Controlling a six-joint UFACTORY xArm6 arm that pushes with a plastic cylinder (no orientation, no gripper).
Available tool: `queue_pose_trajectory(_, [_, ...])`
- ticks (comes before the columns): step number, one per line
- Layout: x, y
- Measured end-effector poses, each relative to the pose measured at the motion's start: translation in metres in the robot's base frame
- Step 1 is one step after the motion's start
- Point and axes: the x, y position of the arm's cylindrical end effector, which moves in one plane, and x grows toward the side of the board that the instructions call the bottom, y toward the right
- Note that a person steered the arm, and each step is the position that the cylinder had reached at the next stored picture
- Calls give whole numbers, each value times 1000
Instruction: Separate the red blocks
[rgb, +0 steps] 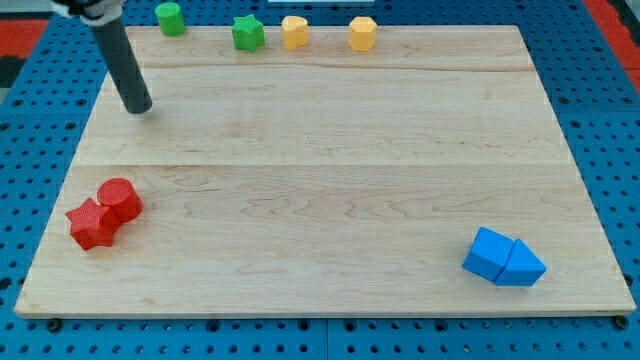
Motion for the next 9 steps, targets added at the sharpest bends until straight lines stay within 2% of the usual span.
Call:
queue_pose_trajectory(1, [59,19])
queue_pose_trajectory(2, [122,-2])
queue_pose_trajectory(3, [156,-60])
queue_pose_trajectory(4, [159,-70])
queue_pose_trajectory(5, [235,-70])
queue_pose_trajectory(7, [238,-35])
queue_pose_trajectory(8, [219,-24])
queue_pose_trajectory(9, [180,20])
